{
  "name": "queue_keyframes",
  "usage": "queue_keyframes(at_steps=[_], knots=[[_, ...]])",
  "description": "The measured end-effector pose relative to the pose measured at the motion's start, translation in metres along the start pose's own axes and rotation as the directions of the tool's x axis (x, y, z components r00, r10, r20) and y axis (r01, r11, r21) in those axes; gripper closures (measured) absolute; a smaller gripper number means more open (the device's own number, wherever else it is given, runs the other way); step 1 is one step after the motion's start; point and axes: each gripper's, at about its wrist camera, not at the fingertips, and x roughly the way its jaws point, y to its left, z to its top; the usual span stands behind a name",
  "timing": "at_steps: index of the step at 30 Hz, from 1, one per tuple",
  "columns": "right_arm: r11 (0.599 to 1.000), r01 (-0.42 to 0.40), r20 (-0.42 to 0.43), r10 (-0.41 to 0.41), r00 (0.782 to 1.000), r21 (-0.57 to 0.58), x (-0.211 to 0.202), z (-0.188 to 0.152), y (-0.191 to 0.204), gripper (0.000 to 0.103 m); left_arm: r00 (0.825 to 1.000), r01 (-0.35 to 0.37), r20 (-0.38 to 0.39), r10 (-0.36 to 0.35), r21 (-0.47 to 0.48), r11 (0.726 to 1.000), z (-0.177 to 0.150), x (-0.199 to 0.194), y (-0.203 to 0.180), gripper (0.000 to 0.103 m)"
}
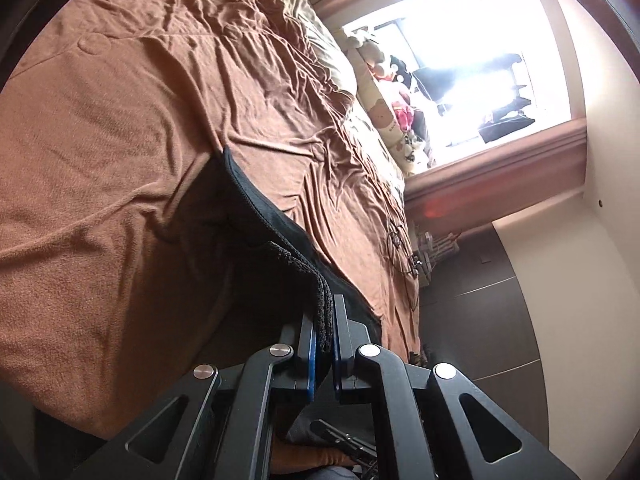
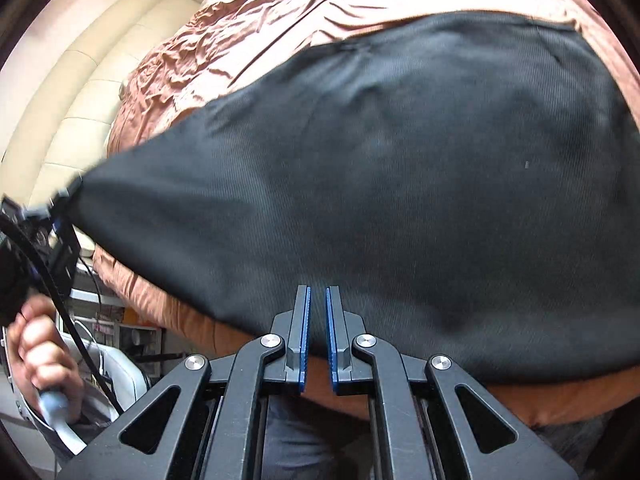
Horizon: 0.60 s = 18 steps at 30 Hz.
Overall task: Fold small clothes
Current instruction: 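Lift the held edge with both grippers and fold it over the shirt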
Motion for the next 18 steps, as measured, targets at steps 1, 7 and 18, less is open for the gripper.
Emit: queue_keyframes(at_steps=[1, 7, 18], knots=[[1.000, -0.005, -0.008, 0.005, 1.000, 0.004, 0.002, -0.002, -0.001, 0.099, 1.000, 0.005, -0.004, -0.005, 0.007, 1.000, 0.001, 0.002, -0.004, 0.098], [0.999, -0.015, -0.034, 0.016, 0.999, 0.031, 0.010, -0.004, -0.009, 0.099, 0.999, 0.025, -0.028, -0.023, 0.055, 0.998, 0.004, 0.012, -0.026, 0.098], [0.997, -0.050, 0.026, 0.049, 0.998, 0.057, -0.016, -0.010, -0.022, 0.099, 0.993, 0.065, -0.108, -0.048, 0.161, 0.985, -0.001, 0.040, -0.073, 0.098]])
